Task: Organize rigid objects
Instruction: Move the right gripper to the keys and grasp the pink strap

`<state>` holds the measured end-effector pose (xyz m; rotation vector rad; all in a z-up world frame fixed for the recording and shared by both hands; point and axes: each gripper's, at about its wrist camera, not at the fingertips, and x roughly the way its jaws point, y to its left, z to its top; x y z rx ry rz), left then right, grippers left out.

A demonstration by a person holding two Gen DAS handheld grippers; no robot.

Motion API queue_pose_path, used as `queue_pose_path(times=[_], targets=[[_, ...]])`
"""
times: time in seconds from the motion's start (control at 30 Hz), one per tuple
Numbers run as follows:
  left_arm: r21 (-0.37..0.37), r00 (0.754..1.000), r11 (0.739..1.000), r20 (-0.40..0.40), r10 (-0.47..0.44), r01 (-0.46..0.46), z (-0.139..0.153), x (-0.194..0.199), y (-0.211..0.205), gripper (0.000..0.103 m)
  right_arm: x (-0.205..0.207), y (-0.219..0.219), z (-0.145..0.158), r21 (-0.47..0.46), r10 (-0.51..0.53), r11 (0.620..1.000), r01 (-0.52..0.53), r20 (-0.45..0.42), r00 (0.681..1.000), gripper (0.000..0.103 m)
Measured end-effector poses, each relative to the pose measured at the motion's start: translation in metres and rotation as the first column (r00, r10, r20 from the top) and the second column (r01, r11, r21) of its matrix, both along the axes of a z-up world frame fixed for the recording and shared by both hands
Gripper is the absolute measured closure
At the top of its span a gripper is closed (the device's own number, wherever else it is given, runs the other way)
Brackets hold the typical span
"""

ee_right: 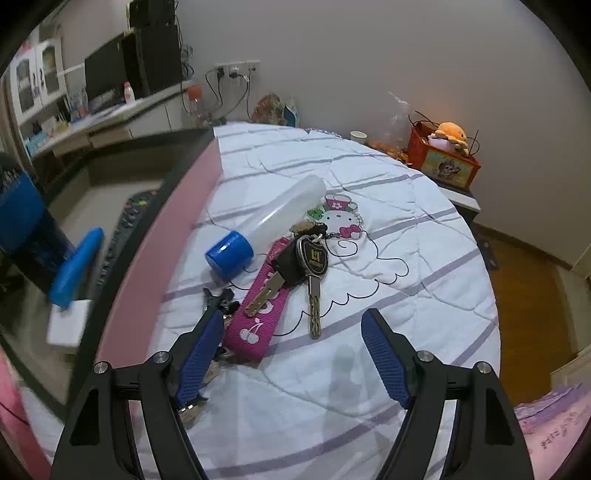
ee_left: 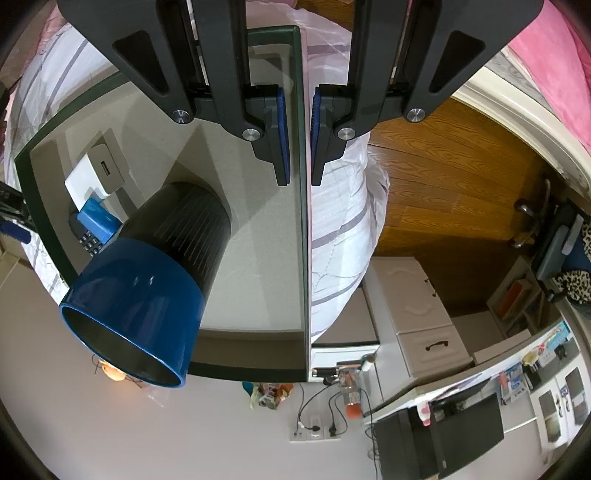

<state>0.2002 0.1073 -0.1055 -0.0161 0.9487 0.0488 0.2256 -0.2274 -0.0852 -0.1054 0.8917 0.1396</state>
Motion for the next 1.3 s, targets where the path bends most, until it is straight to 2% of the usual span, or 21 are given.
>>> queue_pose_path(times=[0.27,0.4,0.43,0.5,0.53,0.57,0.67,0.83,0.93,0.97,1.0,1.07,1.17,1.3], targets=[[0.003,1.0,1.0,-0.001,0.001,-0.001,0.0,0.0,-0.001,0.095,0.005,-0.014,-0.006,0.014,-0.06,0.998,0.06,-0.009,0.998,0.025],[0.006,1.0,1.0,-0.002,0.004,-0.004,0.001,-0.001,0.001,0.095,0.005,-0.026,-0.008,0.098,-0.061,0.993,0.062,-0.017,0.998,0.026],[0.006,1.0,1.0,-0.002,0.003,-0.003,0.001,0.0,0.0,0.095,0.006,-0.029,-0.01,0.125,-0.061,0.99,0.063,-0.02,0.998,0.029],[0.008,1.0,1.0,-0.002,0.002,-0.002,0.001,-0.001,0.001,0.095,0.007,-0.032,-0.014,0.155,-0.046,0.987,0.051,-0.033,0.998,0.06],[0.007,1.0,1.0,-0.002,0.002,-0.002,0.001,0.0,0.001,0.095,0.006,-0.031,-0.015,0.15,-0.039,0.988,0.043,-0.028,0.999,0.066],[0.008,1.0,1.0,-0.002,0.002,-0.002,0.001,0.0,0.0,0.095,0.004,-0.031,-0.015,0.152,-0.03,0.988,0.034,-0.026,0.999,0.077],[0.008,1.0,1.0,-0.002,0.001,-0.001,0.001,0.0,-0.001,0.095,-0.001,-0.032,-0.014,0.166,-0.001,0.986,0.007,-0.041,0.999,0.078],[0.003,1.0,1.0,-0.003,-0.001,0.001,0.002,-0.001,0.002,0.095,-0.019,-0.036,-0.011,0.122,0.013,0.992,-0.004,-0.071,0.997,0.078],[0.004,1.0,1.0,-0.004,0.0,0.0,0.002,-0.001,0.001,0.095,-0.031,-0.036,-0.003,0.067,-0.004,0.998,0.006,-0.038,0.999,0.07],[0.005,1.0,1.0,-0.004,0.001,-0.001,0.002,-0.001,0.003,0.095,-0.032,-0.035,0.0,0.051,-0.005,0.999,0.006,-0.021,1.0,0.056],[0.005,1.0,1.0,-0.004,0.001,-0.001,0.002,-0.001,0.002,0.095,-0.032,-0.035,0.004,0.038,-0.009,0.999,0.008,0.01,1.0,0.038],[0.004,1.0,1.0,-0.004,0.0,0.0,0.002,-0.001,0.002,0.095,-0.026,-0.033,0.008,0.019,-0.006,1.0,0.005,0.048,0.999,0.029],[0.004,1.0,1.0,-0.004,-0.001,0.001,0.002,0.0,0.001,0.095,-0.009,-0.026,0.007,0.003,0.031,0.999,-0.032,0.063,0.998,0.029],[0.001,1.0,1.0,-0.005,-0.004,0.004,0.001,-0.001,0.003,0.095,0.021,-0.017,-0.01,-0.083,0.025,0.996,-0.024,0.016,1.0,0.029]])
